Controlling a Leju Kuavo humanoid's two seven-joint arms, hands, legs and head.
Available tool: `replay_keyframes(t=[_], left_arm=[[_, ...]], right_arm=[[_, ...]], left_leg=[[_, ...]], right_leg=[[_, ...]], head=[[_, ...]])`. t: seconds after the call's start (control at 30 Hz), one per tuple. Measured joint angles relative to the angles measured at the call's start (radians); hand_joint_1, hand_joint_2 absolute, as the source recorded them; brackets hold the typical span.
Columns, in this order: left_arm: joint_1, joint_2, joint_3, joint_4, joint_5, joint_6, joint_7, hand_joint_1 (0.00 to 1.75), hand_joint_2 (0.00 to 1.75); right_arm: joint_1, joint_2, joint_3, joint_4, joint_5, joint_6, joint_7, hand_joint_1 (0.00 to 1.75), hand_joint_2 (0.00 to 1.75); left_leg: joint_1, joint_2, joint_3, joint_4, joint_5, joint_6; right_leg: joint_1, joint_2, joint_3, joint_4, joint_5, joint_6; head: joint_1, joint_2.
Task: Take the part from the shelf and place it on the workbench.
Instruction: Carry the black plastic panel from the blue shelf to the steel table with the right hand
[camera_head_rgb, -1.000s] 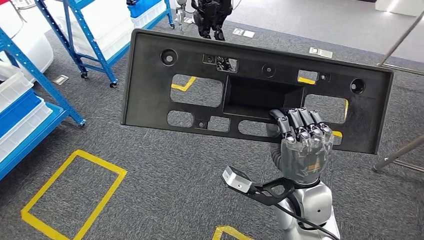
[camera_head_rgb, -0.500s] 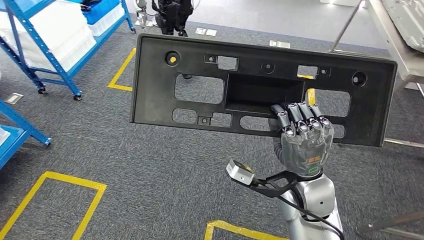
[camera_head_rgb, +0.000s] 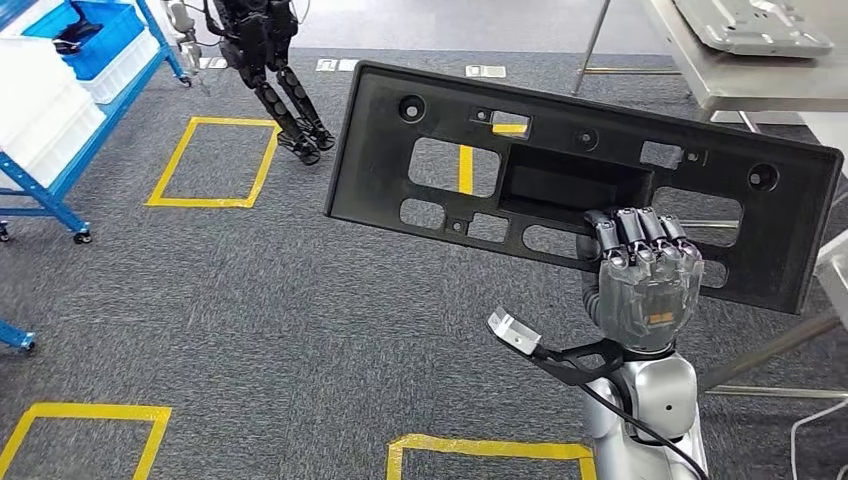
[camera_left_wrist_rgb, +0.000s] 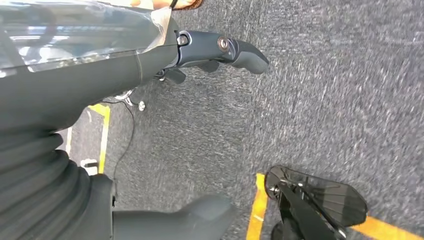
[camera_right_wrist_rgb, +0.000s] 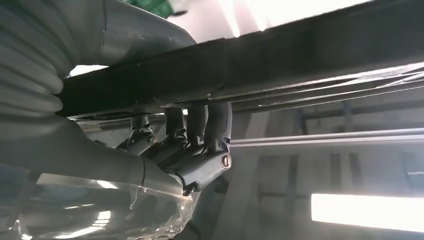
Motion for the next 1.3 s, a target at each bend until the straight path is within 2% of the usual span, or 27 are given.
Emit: replay_keyframes(t=[0.03,0.07,0.1,0.17,0.23,0.3,0.33,0.4,0.43,0.47,0.53,0.57,0.6,0.67,0.73,0.8,0.83,0.9,0.97,1.0,1.03,1.07,1.1,1.13,1.2,1.27,1.3], left_arm=[[0.003,0.0,0.003,0.0,0.0,0.0,0.0,0.0,1.75],[0.004,0.0,0.005,0.0,0.0,0.0,0.0,0.0,1.75],[0.005,0.0,0.006,0.0,0.0,0.0,0.0,0.0,1.75],[0.004,0.0,0.007,0.0,0.0,0.0,0.001,0.0,1.75],[0.004,0.0,0.008,0.0,-0.002,0.002,0.001,0.0,1.75],[0.004,-0.001,0.008,0.0,-0.005,0.002,0.001,0.0,1.75],[0.004,-0.001,0.008,0.0,-0.009,0.002,0.001,0.0,1.75],[0.004,-0.001,0.008,0.0,-0.017,-0.004,0.0,0.0,1.75],[0.005,-0.001,0.008,0.0,-0.02,-0.007,0.0,0.0,1.75],[0.006,-0.001,0.008,0.0,-0.022,-0.01,-0.001,0.0,1.75],[0.006,-0.001,0.008,0.0,-0.026,-0.014,-0.002,0.0,1.75],[0.006,-0.001,0.008,0.0,-0.03,-0.016,-0.003,0.0,1.75],[0.006,-0.001,0.008,0.0,-0.033,-0.019,-0.004,0.0,1.75],[0.005,-0.001,0.008,0.0,-0.039,-0.021,-0.007,0.0,1.75],[0.005,0.0,0.008,0.0,-0.043,-0.022,-0.009,0.0,1.75],[0.003,0.0,0.008,0.0,-0.045,-0.021,-0.009,0.0,1.75],[0.001,0.0,0.008,-0.001,-0.045,-0.02,-0.008,0.0,1.75],[-0.001,-0.001,0.008,0.0,-0.047,-0.018,-0.006,0.0,1.75],[0.001,-0.001,0.008,0.0,-0.052,-0.016,-0.004,0.0,1.75],[0.003,-0.002,0.008,0.0,-0.054,-0.016,-0.002,0.0,1.75],[0.004,-0.002,0.008,0.0,-0.055,-0.015,-0.002,0.0,1.75],[0.005,-0.002,0.008,0.0,-0.055,-0.015,-0.002,0.0,1.75],[0.006,-0.002,0.008,0.0,-0.055,-0.014,-0.003,0.0,1.75],[0.006,-0.002,0.008,0.0,-0.055,-0.014,-0.004,0.0,1.75],[0.006,-0.002,0.008,0.0,-0.056,-0.013,-0.007,0.0,1.75],[0.004,-0.003,0.01,0.0,-0.055,-0.01,-0.01,0.0,1.75],[0.003,-0.003,0.012,0.0,-0.055,-0.008,-0.011,0.0,1.75]], right_arm=[[0.002,-0.001,0.0,0.001,0.0,0.0,0.004,1.75,1.75],[0.004,-0.002,0.0,0.002,0.0,0.0,0.01,1.75,1.75],[0.006,-0.004,0.0,0.003,0.0,0.0,0.021,1.75,1.75],[0.007,-0.013,-0.001,0.004,0.0,0.0,0.05,1.75,1.75],[0.008,-0.026,-0.001,0.004,0.0,0.0,0.079,1.75,1.75],[0.017,-0.041,-0.004,0.001,0.0,0.0,0.097,1.75,1.75],[0.025,-0.049,-0.007,-0.003,0.0,-0.001,0.101,1.75,1.75],[0.037,-0.063,-0.018,-0.013,0.0,-0.001,0.103,1.75,1.75],[0.04,-0.068,-0.024,-0.016,0.0,-0.001,0.102,1.75,1.75],[0.043,-0.072,-0.028,-0.018,0.0,-0.001,0.101,1.75,1.75],[0.055,-0.079,-0.035,-0.021,0.0,-0.001,0.1,1.75,1.75],[0.062,-0.083,-0.038,-0.022,0.0,-0.001,0.1,1.75,1.75],[0.069,-0.087,-0.042,-0.025,0.0,-0.001,0.1,1.75,1.75],[0.079,-0.095,-0.049,-0.036,0.0,-0.001,0.101,1.75,1.75],[0.09,-0.1,-0.052,-0.053,0.0,-0.002,0.102,1.75,1.75],[0.106,-0.106,-0.058,-0.067,0.0,-0.002,0.105,1.75,1.75],[0.114,-0.109,-0.061,-0.073,0.0,-0.002,0.106,1.75,1.75],[0.123,-0.114,-0.065,-0.084,0.0,-0.003,0.107,1.75,1.75],[0.127,-0.116,-0.068,-0.09,0.0,-0.004,0.107,1.75,1.75],[0.13,-0.117,-0.069,-0.09,0.0,-0.004,0.104,1.75,1.75],[0.132,-0.118,-0.071,-0.09,0.0,-0.004,0.1,1.75,1.75],[0.134,-0.119,-0.074,-0.09,0.0,-0.004,0.096,1.75,1.75],[0.135,-0.121,-0.076,-0.09,0.0,-0.004,0.092,1.75,1.75],[0.135,-0.123,-0.078,-0.09,0.0,-0.004,0.091,1.75,1.75],[0.132,-0.13,-0.079,-0.09,0.0,-0.004,0.092,1.75,1.75],[0.125,-0.146,-0.077,-0.088,0.0,-0.004,0.104,1.75,1.75],[0.119,-0.158,-0.074,-0.086,-0.001,-0.004,0.115,1.75,1.75]], left_leg=[[0.0,-0.004,-0.013,0.025,0.001,0.001],[0.001,-0.006,-0.009,0.012,0.02,0.003],[0.002,-0.013,0.013,-0.038,0.056,0.005],[0.008,-0.056,0.072,-0.167,0.116,0.01],[0.009,-0.09,0.101,-0.231,0.13,0.012],[0.003,-0.076,0.106,-0.24,0.129,0.019],[0.002,-0.063,0.11,-0.246,0.133,0.026],[0.002,-0.036,0.117,-0.257,0.142,0.041],[0.001,-0.022,0.117,-0.259,0.144,0.045],[-0.001,-0.007,0.115,-0.259,0.144,0.048],[-0.003,0.024,0.113,-0.259,0.143,0.048],[-0.003,0.038,0.112,-0.259,0.143,0.048],[-0.003,0.051,0.112,-0.258,0.143,0.047],[-0.006,0.073,0.114,-0.256,0.139,0.041],[-0.011,0.093,0.117,-0.252,0.133,0.031],[-0.011,0.113,0.121,-0.251,0.13,0.021],[-0.007,0.113,0.121,-0.248,0.126,0.016],[0.001,0.072,0.103,-0.199,0.087,0.006],[0.005,0.012,0.048,-0.071,0.014,0.002],[0.005,-0.002,0.017,-0.004,-0.015,0.001],[0.005,-0.007,-0.005,0.041,-0.027,0.002],[0.005,-0.009,-0.009,0.047,-0.017,0.003],[0.006,-0.012,0.006,0.013,0.012,0.006],[0.007,-0.022,0.037,-0.052,0.051,0.009],[0.009,-0.063,0.098,-0.181,0.105,0.014],[0.006,-0.081,0.117,-0.229,0.114,0.018],[0.002,-0.07,0.117,-0.233,0.117,0.021]], right_leg=[[0.001,0.014,-0.001,0.001,0.0,0.0],[0.002,0.029,-0.001,0.003,0.0,0.0],[0.002,0.044,-0.001,0.006,0.0,0.0],[0.005,0.069,-0.004,0.011,0.0,0.002],[0.006,0.09,-0.014,0.015,0.004,0.009],[0.004,0.11,-0.026,0.015,0.011,0.021],[0.004,0.102,-0.033,0.02,0.009,0.026],[0.006,0.057,-0.065,0.075,-0.02,0.028],[0.006,0.027,-0.093,0.133,-0.047,0.024],[0.006,0.011,-0.127,0.203,-0.077,0.021],[0.003,0.0,-0.172,0.302,-0.109,0.026],[0.001,-0.004,-0.166,0.3,-0.105,0.034],[-0.002,-0.011,-0.138,0.256,-0.087,0.043],[-0.004,-0.054,-0.051,0.111,-0.044,0.056],[0.001,-0.084,-0.002,0.025,-0.02,0.051],[0.006,-0.069,-0.002,0.016,-0.013,0.038],[0.002,-0.058,-0.003,0.015,-0.01,0.032],[-0.006,-0.035,-0.004,0.012,-0.004,0.015],[-0.006,-0.013,-0.006,0.012,-0.001,0.002],[-0.003,-0.001,-0.008,0.012,0.0,-0.001],[-0.001,0.012,-0.009,0.012,0.001,-0.002],[0.0,0.025,-0.009,0.013,0.002,-0.003],[0.001,0.039,-0.008,0.014,0.003,-0.003],[0.002,0.052,-0.008,0.015,0.003,-0.002],[0.005,0.075,-0.01,0.02,0.005,0.002],[0.007,0.094,-0.02,0.022,0.011,0.012],[0.005,0.105,-0.025,0.02,0.015,0.019]], head=[[0.0,0.0],[0.0,0.0],[0.0,0.0],[0.0,0.0],[0.001,0.0],[0.001,0.0],[0.001,0.0],[0.005,0.0],[0.007,0.0],[0.009,0.0],[0.01,0.0],[0.011,0.0],[0.011,0.0],[0.012,0.0],[0.011,0.0],[0.009,0.0],[0.009,0.0],[0.007,0.0],[0.005,0.0],[0.004,0.0],[0.004,0.0],[0.003,0.0],[0.003,0.0],[0.003,0.0],[0.004,0.0],[0.005,0.0],[0.005,0.0]])
